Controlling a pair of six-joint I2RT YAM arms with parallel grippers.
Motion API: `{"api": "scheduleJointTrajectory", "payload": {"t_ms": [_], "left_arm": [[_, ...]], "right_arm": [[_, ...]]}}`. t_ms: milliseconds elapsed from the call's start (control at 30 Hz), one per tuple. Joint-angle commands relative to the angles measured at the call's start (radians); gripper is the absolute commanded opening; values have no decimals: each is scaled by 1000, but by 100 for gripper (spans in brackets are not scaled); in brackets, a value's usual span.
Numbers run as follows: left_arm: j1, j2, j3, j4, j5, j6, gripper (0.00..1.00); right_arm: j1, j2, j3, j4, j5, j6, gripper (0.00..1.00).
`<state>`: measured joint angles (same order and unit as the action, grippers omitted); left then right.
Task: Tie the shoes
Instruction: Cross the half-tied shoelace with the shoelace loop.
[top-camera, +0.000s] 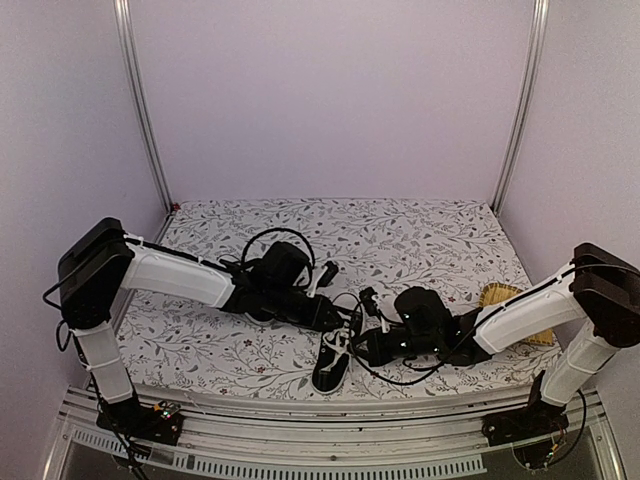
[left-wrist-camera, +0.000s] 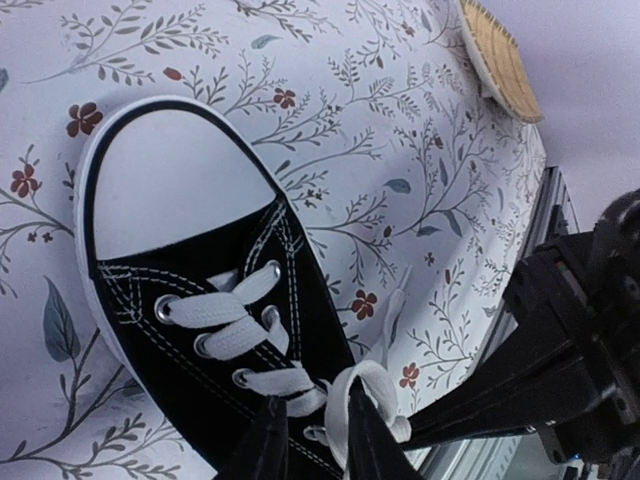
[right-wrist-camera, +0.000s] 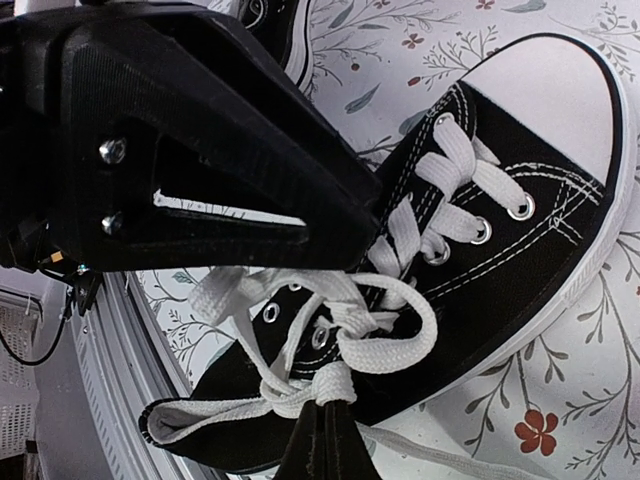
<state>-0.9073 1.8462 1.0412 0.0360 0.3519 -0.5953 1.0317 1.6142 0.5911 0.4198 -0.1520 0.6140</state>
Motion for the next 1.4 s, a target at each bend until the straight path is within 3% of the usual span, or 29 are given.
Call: {"api": "scheduleJointTrajectory", "payload": {"t_ms": [0, 733, 1033, 1167, 1367], "left_arm": [[3, 20, 20, 7, 55, 18, 21], [-22, 90, 74, -5, 94, 30, 17], [-41, 150, 146, -95, 79, 69, 18], [-48, 160, 154, -157, 32, 74, 13], [-63, 131, 141, -195, -35, 76, 14]], "right_arm": [[-6, 13, 21, 22, -11, 7, 2], [-7, 12, 12, 29, -7, 12, 2], [-6, 7, 4, 31, -4, 17, 2], [-6, 4, 0, 35, -3, 19, 2], [-6, 4, -5, 48, -6, 23, 2]]}}
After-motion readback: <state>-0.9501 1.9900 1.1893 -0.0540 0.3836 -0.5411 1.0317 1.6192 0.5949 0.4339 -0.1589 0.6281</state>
